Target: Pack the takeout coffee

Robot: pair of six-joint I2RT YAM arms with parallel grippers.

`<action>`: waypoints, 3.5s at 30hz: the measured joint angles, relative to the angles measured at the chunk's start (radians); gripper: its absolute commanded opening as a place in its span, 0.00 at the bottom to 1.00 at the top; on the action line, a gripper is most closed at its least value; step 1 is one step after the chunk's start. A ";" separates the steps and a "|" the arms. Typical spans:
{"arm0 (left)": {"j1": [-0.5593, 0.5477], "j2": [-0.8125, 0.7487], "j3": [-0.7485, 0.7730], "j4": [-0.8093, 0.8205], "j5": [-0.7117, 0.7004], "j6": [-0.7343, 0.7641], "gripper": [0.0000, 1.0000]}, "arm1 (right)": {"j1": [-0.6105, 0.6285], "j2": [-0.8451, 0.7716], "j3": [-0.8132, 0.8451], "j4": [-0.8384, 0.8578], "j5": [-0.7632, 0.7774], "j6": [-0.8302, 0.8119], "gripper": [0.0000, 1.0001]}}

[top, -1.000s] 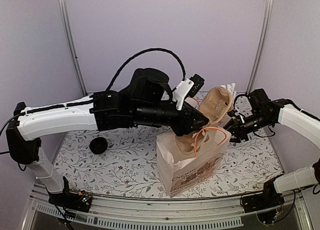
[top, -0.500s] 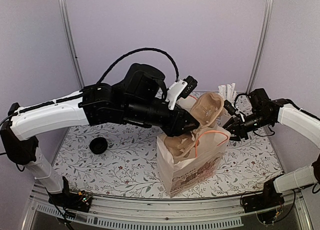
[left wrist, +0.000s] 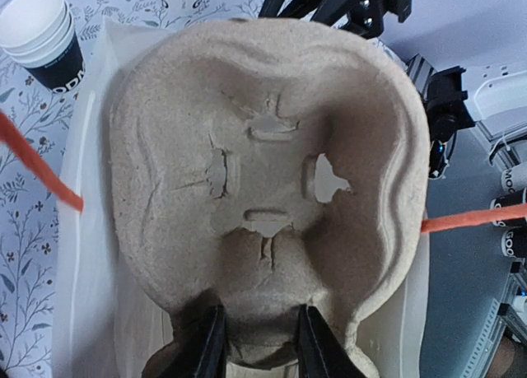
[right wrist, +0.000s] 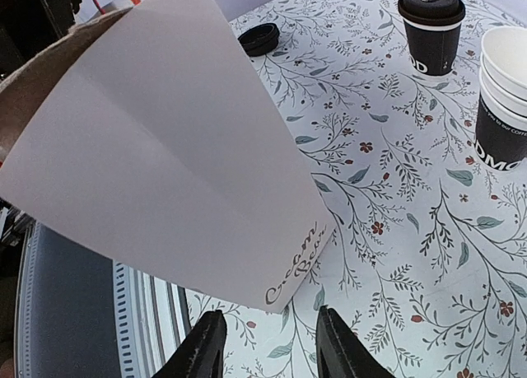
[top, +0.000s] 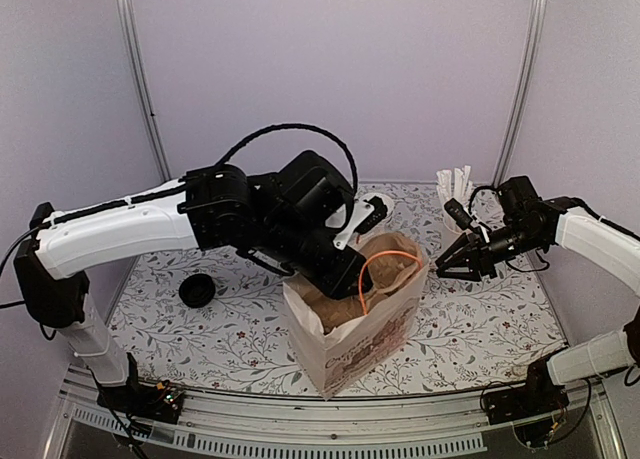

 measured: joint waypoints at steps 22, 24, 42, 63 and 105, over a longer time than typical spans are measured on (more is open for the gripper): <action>-0.003 0.090 0.051 -0.211 -0.073 -0.052 0.25 | -0.004 0.018 0.000 0.001 -0.004 -0.004 0.41; -0.004 0.090 0.051 -0.213 -0.074 -0.056 0.24 | -0.004 0.018 0.000 0.001 -0.004 -0.006 0.41; -0.010 0.058 0.152 -0.356 -0.042 -0.122 0.24 | 0.021 0.040 0.420 -0.192 0.046 0.015 0.43; -0.009 0.074 0.197 -0.510 -0.009 -0.228 0.23 | 0.315 0.282 0.649 -0.238 0.214 0.123 0.43; 0.026 0.226 -0.175 -0.309 -0.093 -0.124 0.21 | 0.315 0.257 0.546 -0.195 0.217 0.130 0.45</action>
